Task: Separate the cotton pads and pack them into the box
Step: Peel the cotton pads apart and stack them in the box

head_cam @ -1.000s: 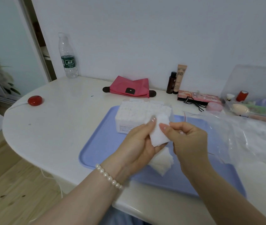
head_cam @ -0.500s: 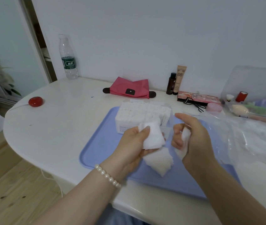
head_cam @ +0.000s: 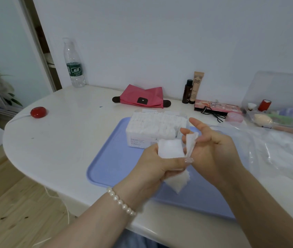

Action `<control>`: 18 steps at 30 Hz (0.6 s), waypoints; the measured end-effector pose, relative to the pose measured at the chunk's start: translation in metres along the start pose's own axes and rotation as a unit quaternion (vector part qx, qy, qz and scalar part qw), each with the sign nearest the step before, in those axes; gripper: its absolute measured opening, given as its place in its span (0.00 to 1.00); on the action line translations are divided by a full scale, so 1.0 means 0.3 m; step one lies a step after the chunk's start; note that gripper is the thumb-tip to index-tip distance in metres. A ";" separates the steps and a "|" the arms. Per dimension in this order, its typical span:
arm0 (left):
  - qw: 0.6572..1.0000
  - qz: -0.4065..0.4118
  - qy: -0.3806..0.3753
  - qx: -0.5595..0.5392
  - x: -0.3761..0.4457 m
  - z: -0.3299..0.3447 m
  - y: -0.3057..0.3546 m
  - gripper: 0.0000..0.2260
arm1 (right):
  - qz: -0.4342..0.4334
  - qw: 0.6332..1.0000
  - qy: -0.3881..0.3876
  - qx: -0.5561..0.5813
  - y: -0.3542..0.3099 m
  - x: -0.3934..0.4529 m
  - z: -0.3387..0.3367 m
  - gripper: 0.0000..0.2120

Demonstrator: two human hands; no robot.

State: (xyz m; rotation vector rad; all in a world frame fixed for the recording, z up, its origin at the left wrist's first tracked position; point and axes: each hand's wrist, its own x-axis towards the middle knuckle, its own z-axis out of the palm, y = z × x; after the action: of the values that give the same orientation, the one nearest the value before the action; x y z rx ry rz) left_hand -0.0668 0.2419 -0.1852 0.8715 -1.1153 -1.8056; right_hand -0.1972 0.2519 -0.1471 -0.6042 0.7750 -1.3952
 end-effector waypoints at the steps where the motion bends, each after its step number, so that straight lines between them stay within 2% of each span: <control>1: 1.000 0.007 0.007 0.014 0.004 0.001 -0.003 0.28 | 0.002 1.000 0.007 -0.017 0.006 0.002 -0.003 0.26; 4: 0.999 0.019 0.019 0.025 0.005 0.005 -0.009 0.29 | -0.004 0.994 0.047 -0.101 0.026 0.011 -0.005 0.28; 8: 0.998 0.035 0.042 -0.013 0.006 -0.001 -0.011 0.14 | -0.053 0.980 0.037 -0.188 0.053 0.020 -0.013 0.24; 11: 0.997 0.039 0.067 -0.028 0.008 -0.009 -0.011 0.12 | -0.100 0.957 0.083 -0.258 0.056 0.017 -0.021 0.17; 14: 0.996 0.032 0.058 -0.061 0.006 -0.011 -0.001 0.10 | -0.120 0.957 0.126 -0.233 0.047 0.018 -0.041 0.12; 16: 0.991 -0.001 0.053 -0.121 0.004 -0.016 0.012 0.09 | -0.148 0.957 0.150 -0.200 0.031 0.018 -0.042 0.10; 18: 0.983 -0.028 0.057 -0.174 0.005 -0.023 0.024 0.09 | -0.179 0.961 0.138 -0.159 0.013 0.015 -0.035 0.10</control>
State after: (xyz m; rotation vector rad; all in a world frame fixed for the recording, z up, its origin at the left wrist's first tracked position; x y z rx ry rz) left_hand -0.0596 0.2361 -0.1813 0.7904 -0.6802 -1.8961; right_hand -0.2029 0.2486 -0.1574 -0.8401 1.1700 -1.7264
